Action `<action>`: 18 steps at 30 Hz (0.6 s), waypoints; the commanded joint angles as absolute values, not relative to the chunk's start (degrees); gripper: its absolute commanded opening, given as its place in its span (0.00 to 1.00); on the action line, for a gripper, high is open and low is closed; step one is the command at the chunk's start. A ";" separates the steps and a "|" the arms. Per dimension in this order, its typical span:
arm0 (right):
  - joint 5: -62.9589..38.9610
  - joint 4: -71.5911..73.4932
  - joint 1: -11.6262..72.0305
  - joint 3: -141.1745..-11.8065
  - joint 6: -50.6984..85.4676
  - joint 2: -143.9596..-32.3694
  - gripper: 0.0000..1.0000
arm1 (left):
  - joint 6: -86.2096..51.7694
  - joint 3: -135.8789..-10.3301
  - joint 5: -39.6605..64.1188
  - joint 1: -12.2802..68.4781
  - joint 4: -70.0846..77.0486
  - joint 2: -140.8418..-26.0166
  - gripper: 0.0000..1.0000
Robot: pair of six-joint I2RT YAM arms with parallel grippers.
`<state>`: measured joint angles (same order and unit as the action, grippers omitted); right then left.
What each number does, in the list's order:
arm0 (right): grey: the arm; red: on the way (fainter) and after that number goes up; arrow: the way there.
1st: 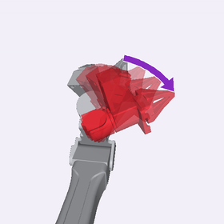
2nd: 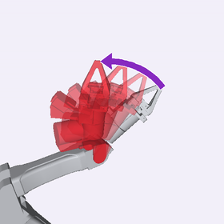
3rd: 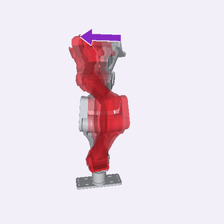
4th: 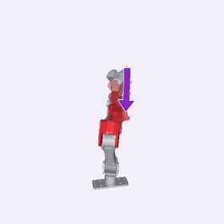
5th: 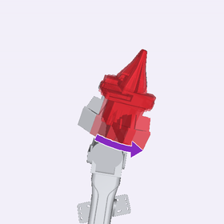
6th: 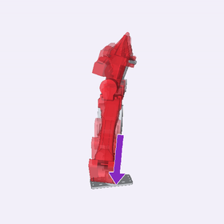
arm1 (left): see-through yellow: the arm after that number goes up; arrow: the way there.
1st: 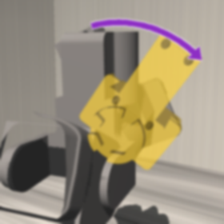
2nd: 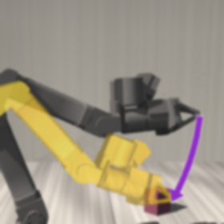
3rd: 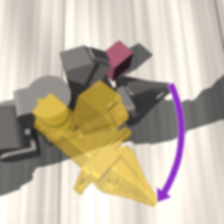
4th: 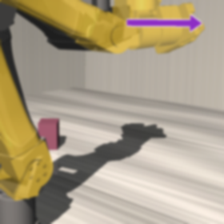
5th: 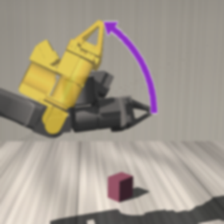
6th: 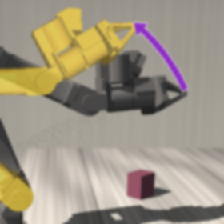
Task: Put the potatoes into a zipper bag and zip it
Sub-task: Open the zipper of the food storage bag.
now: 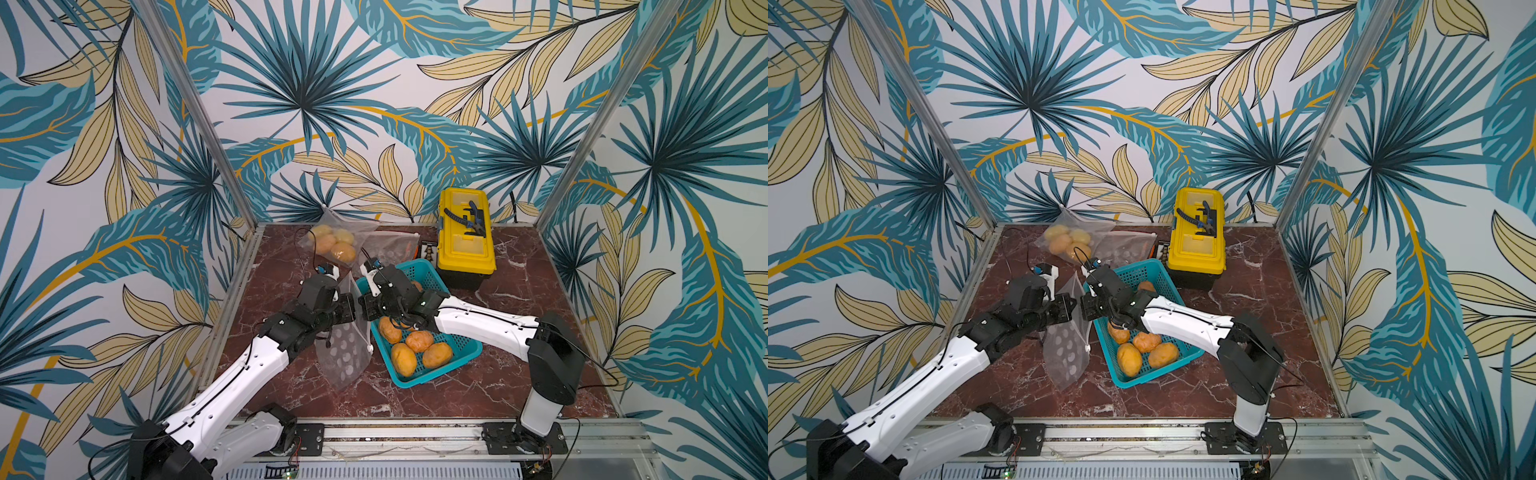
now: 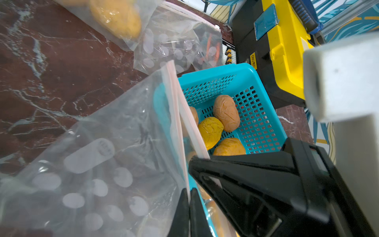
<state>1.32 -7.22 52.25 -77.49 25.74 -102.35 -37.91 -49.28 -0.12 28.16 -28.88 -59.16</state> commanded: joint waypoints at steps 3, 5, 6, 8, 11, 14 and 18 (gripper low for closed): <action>4.60 -6.05 52.08 -71.46 26.06 -98.62 0.00 | -43.20 -53.32 -11.85 28.31 -36.64 -55.72 0.00; 5.64 -3.70 52.09 -68.41 26.20 -96.73 0.00 | -42.74 -53.82 -13.26 28.30 -37.18 -54.50 0.00; 6.25 -2.24 52.20 -66.56 26.13 -95.72 0.00 | -41.02 -54.71 -12.39 28.32 -37.84 -53.95 0.00; 7.64 -0.37 52.18 -63.70 26.53 -94.02 0.00 | -38.66 -55.54 -12.45 28.30 -38.73 -52.58 0.00; 8.68 1.69 52.17 -60.12 26.65 -92.27 0.00 | -38.94 -55.03 -14.38 28.31 -38.75 -50.62 0.00; 8.13 4.42 52.20 -57.18 27.40 -91.38 0.00 | -38.40 -54.56 -12.13 28.43 -38.53 -49.65 0.00; 8.15 8.01 52.24 -53.97 28.39 -90.33 0.00 | -40.99 -52.12 -15.66 30.04 -37.25 -48.52 0.00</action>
<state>6.20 6.39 52.29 -57.04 27.03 -91.33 -40.07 -53.17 -11.46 29.50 -38.33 -50.26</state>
